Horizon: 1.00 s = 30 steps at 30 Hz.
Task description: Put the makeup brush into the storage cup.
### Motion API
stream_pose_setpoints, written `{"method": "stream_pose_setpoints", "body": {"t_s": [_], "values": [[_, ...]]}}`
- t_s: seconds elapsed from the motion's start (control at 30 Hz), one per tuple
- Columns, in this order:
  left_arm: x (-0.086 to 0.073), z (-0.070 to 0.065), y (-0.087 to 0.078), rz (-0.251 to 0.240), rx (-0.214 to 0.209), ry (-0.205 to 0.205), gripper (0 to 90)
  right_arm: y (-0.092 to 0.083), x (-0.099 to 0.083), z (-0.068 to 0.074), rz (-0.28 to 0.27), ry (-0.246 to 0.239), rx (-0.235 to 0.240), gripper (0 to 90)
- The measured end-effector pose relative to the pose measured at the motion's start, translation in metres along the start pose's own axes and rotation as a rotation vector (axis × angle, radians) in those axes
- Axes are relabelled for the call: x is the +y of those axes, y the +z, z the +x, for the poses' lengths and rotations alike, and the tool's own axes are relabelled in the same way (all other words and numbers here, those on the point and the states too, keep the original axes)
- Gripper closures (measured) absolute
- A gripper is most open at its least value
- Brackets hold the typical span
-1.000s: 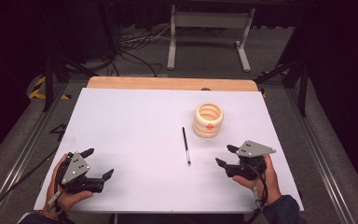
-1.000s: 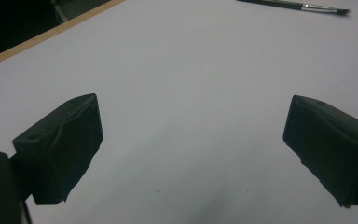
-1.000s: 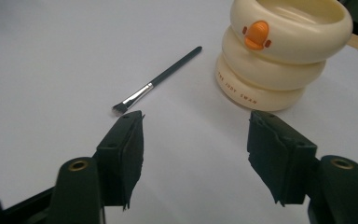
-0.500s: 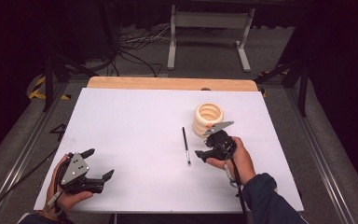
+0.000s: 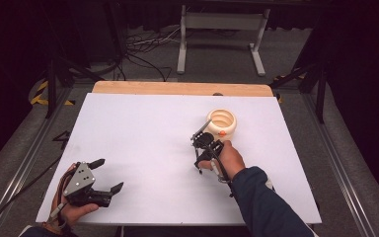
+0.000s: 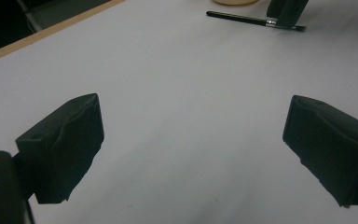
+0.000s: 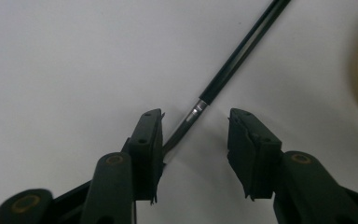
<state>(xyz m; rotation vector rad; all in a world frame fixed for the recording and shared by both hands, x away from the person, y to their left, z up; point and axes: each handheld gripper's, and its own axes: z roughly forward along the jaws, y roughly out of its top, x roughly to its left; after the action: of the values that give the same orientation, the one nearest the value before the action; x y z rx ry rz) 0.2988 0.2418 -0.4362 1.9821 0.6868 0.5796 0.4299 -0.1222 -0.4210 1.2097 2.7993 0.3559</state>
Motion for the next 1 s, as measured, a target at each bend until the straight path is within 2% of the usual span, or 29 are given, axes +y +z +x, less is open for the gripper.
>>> {"method": "stream_pose_setpoints", "body": {"t_s": [0.07, 0.17, 0.23, 0.33, 0.43, 0.6, 0.73, 0.83, 0.93, 0.97, 1.0], "values": [[0.000, 0.000, 0.000, -0.001, -0.003, -0.001, 5.8, 0.002, 0.003, 0.003, 0.018, -0.021, -0.032, 60.1], [0.000, 0.000, 0.000, 0.005, -0.005, -0.003, 6.0, 0.002, 0.004, 0.003, 0.027, -0.036, -0.047, 64.6], [0.000, -0.001, 0.001, 0.011, -0.006, 0.000, 6.0, 0.002, 0.004, 0.007, 0.032, -0.062, -0.054, 72.5], [0.000, -0.002, 0.002, 0.018, -0.006, 0.003, 6.3, 0.003, 0.006, 0.009, 0.038, -0.099, -0.034, 81.5], [0.001, -0.003, 0.002, 0.013, -0.018, -0.010, 6.4, 0.003, 0.007, 0.009, 0.050, -0.119, -0.024, 84.2], [0.002, -0.004, 0.005, 0.025, -0.015, -0.001, 6.3, 0.003, 0.009, 0.012, 0.067, -0.185, -0.043, 84.4], [0.003, -0.005, 0.006, 0.021, 0.001, -0.003, 6.1, 0.000, 0.004, 0.009, 0.031, -0.185, -0.023, 84.4], [0.007, -0.006, 0.008, -0.008, 0.062, 0.007, 7.6, -0.007, -0.001, 0.003, -0.023, -0.161, 0.013, 84.4], [0.012, -0.009, 0.015, 0.007, 0.075, 0.047, 9.4, -0.014, -0.007, -0.004, -0.066, -0.130, 0.046, 84.4], [0.014, -0.010, 0.020, 0.023, 0.069, 0.072, 9.4, -0.015, -0.008, -0.005, -0.074, -0.121, 0.050, 84.4], [0.016, -0.012, 0.023, 0.026, 0.069, 0.078, 9.7, -0.017, -0.011, -0.008, -0.085, -0.110, 0.061, 84.4]]}}
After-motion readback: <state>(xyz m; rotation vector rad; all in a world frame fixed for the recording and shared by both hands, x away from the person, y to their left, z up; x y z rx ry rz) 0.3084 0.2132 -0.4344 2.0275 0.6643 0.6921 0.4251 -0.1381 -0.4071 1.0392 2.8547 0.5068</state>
